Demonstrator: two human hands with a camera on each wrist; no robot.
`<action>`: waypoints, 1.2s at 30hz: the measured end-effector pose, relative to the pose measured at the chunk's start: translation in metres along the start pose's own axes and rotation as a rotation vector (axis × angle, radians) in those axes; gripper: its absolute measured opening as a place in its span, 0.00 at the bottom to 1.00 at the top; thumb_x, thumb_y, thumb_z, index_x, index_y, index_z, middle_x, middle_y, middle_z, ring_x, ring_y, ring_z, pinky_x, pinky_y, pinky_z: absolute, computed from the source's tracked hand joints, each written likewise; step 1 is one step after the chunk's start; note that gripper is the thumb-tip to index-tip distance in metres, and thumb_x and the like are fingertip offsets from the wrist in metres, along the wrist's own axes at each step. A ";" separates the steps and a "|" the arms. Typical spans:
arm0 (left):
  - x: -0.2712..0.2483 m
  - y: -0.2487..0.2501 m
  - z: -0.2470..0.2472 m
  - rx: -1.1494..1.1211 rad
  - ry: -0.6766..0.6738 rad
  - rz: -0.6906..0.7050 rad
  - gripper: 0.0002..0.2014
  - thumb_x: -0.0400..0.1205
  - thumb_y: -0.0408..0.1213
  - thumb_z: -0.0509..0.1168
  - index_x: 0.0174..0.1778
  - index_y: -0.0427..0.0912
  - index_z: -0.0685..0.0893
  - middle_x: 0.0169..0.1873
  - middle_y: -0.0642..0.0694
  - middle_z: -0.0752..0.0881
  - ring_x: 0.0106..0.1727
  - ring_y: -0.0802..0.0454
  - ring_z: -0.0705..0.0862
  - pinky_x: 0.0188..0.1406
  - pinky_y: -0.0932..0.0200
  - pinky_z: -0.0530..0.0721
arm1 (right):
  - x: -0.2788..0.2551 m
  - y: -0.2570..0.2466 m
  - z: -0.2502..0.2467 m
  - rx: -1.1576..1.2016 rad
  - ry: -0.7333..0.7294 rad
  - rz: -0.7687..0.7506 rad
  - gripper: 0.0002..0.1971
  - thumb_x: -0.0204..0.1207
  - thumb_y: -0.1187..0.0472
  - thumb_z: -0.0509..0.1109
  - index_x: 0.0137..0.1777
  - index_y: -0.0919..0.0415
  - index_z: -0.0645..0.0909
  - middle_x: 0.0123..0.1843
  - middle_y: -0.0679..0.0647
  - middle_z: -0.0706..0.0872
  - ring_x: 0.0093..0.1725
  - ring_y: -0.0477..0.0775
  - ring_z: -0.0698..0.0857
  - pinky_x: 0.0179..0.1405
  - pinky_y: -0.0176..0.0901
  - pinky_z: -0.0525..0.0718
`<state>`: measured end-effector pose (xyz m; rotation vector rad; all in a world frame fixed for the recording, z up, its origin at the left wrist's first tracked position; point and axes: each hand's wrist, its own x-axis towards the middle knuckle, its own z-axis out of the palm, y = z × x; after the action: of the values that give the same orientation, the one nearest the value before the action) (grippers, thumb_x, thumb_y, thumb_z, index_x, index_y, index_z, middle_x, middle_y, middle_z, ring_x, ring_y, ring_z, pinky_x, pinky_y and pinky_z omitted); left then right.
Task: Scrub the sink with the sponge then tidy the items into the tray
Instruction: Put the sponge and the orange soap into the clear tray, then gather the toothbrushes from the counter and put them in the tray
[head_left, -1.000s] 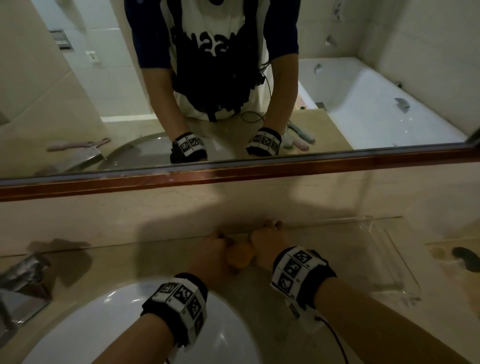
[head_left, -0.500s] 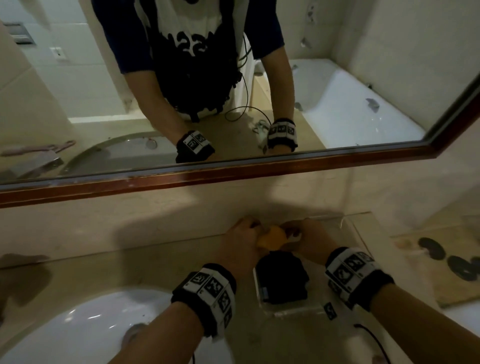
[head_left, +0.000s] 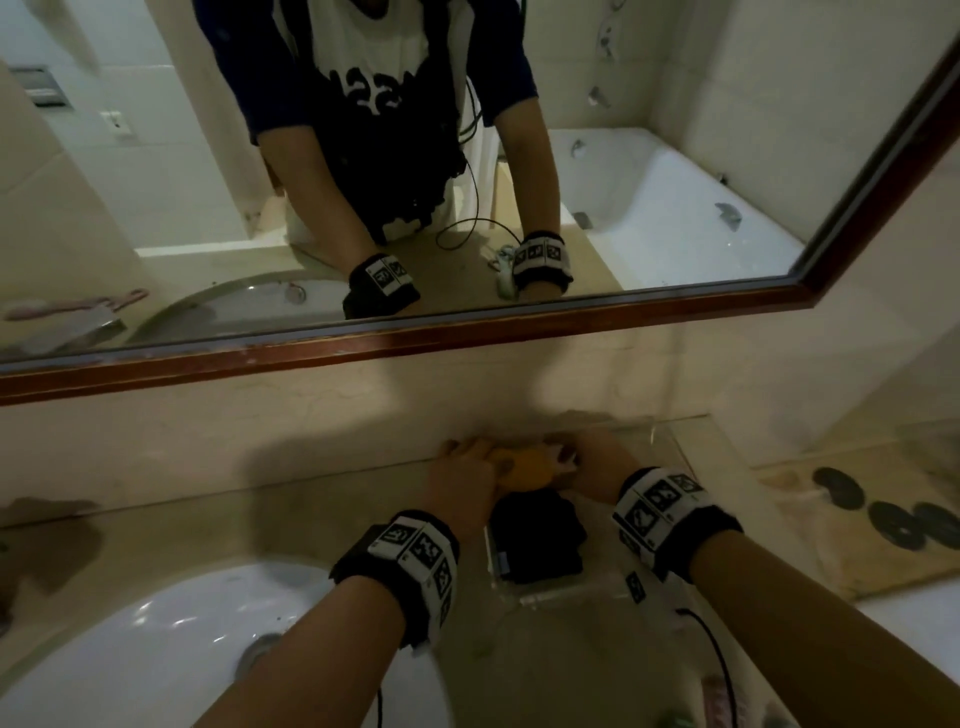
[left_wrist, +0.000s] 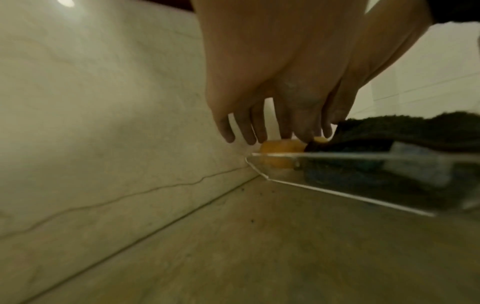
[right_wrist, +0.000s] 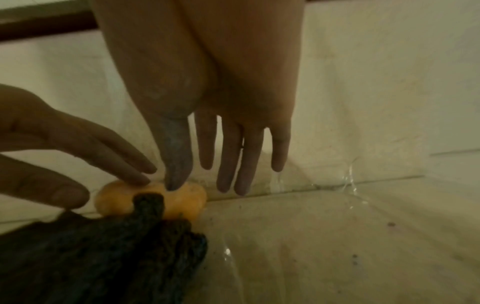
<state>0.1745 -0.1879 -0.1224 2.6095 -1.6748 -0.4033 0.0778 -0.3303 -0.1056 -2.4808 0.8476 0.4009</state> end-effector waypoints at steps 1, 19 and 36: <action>-0.007 0.003 -0.004 0.012 0.001 -0.012 0.21 0.85 0.38 0.56 0.76 0.49 0.71 0.81 0.45 0.63 0.81 0.46 0.62 0.79 0.52 0.58 | -0.008 0.001 -0.003 0.012 0.014 0.006 0.27 0.75 0.61 0.71 0.75 0.59 0.71 0.66 0.59 0.82 0.64 0.60 0.82 0.67 0.48 0.80; -0.180 0.116 0.025 -0.174 0.034 0.046 0.19 0.85 0.40 0.58 0.73 0.52 0.73 0.79 0.50 0.67 0.79 0.47 0.66 0.77 0.50 0.66 | -0.269 0.080 0.046 0.044 0.078 0.317 0.24 0.76 0.58 0.71 0.72 0.58 0.74 0.68 0.60 0.81 0.66 0.58 0.81 0.62 0.44 0.78; -0.168 0.215 0.057 -0.188 -0.187 -0.223 0.40 0.80 0.59 0.59 0.80 0.37 0.56 0.77 0.35 0.66 0.76 0.37 0.68 0.75 0.45 0.69 | -0.268 0.111 0.122 0.294 0.242 0.418 0.17 0.83 0.50 0.57 0.69 0.53 0.73 0.68 0.57 0.80 0.66 0.59 0.80 0.68 0.47 0.77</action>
<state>-0.0956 -0.1215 -0.1102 2.6925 -1.3135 -0.7930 -0.2117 -0.2104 -0.1347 -2.1001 1.4227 0.1001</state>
